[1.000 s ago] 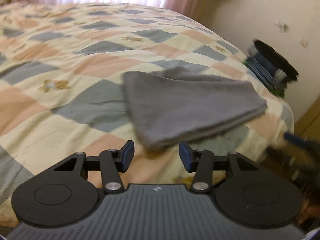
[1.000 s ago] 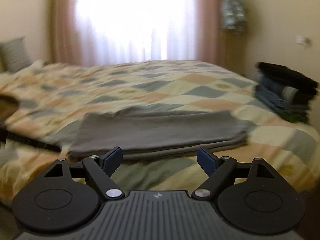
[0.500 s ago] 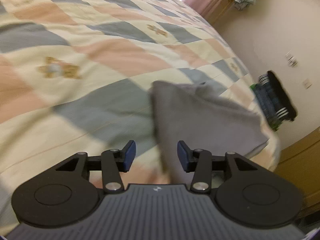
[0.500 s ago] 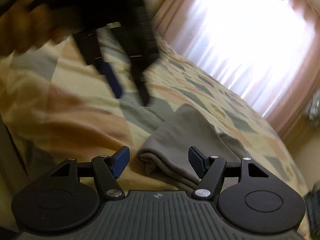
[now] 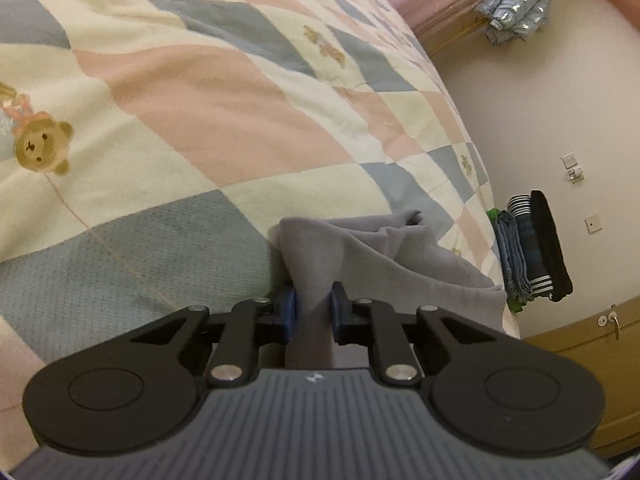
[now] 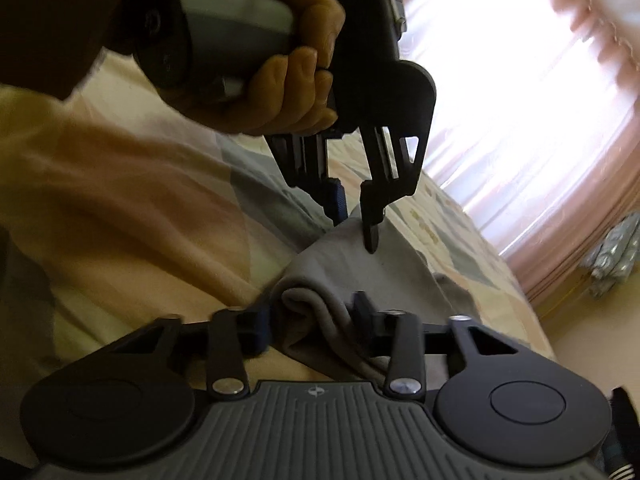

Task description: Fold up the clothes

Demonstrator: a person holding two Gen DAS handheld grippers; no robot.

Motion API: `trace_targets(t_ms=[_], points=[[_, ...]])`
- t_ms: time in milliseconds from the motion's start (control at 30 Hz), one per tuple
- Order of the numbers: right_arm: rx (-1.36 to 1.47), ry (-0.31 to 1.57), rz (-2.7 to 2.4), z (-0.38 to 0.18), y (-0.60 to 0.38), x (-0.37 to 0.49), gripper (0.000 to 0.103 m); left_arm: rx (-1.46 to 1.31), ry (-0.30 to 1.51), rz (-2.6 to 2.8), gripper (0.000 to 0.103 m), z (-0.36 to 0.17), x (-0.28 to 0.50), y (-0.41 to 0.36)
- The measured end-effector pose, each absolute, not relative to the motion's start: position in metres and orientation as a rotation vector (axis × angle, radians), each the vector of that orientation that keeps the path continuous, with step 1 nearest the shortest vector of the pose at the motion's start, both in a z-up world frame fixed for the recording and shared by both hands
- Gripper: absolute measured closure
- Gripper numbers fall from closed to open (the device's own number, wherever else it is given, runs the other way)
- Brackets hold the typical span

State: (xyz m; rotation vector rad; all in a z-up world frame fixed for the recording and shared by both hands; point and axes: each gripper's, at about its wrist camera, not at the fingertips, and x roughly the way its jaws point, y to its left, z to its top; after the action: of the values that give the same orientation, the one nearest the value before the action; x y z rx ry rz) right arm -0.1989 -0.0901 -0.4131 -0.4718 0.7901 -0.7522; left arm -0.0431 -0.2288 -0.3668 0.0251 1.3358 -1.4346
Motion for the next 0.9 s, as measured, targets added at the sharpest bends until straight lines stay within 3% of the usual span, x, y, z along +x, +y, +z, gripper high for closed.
trace_targets(t_ms=[133, 233, 333, 400, 533, 700, 733, 767, 833, 900], points=[[-0.308, 0.716, -0.732, -0.392, -0.106, -0.216, 0.089, -0.043, 1.299, -1.447, 0.086, -0.34, -0.044, -0.223], [0.11, 0.553, -0.691, -0.353, -0.149, -0.256, 0.09, -0.121, 1.203, -1.512, 0.085, -0.304, -0.054, -0.214], [0.53, 0.33, -0.682, -0.324, -0.207, -0.32, 0.091, -0.14, 1.095, -1.586, 0.07, -0.271, -0.074, -0.211], [0.745, 0.176, -0.695, -0.317, -0.243, -0.372, 0.091, -0.096, 1.062, -1.639, 0.07, -0.261, -0.097, -0.217], [0.92, -0.04, -0.815, -0.314, -0.285, -0.47, 0.09, -0.007, 1.118, -1.718, 0.07, -0.278, -0.146, -0.241], [1.1, -0.118, -0.981, -0.355, -0.324, -0.559, 0.09, 0.129, 1.248, -1.717, 0.071, -0.324, -0.203, -0.268], [1.172, -0.113, -0.979, -0.369, -0.33, -0.569, 0.089, 0.149, 1.274, -1.714, 0.071, -0.333, -0.211, -0.271], [1.244, -0.126, -0.956, -0.383, -0.334, -0.578, 0.078, 0.162, 1.285, -1.71, 0.071, -0.338, -0.216, -0.272], [1.329, -0.172, -0.921, -0.398, -0.337, -0.587, 0.074, 0.184, 1.297, -1.701, 0.071, -0.346, -0.223, -0.272], [1.339, -0.223, -0.891, -0.401, -0.338, -0.591, 0.061, 0.196, 1.3, -1.69, 0.071, -0.35, -0.225, -0.273]])
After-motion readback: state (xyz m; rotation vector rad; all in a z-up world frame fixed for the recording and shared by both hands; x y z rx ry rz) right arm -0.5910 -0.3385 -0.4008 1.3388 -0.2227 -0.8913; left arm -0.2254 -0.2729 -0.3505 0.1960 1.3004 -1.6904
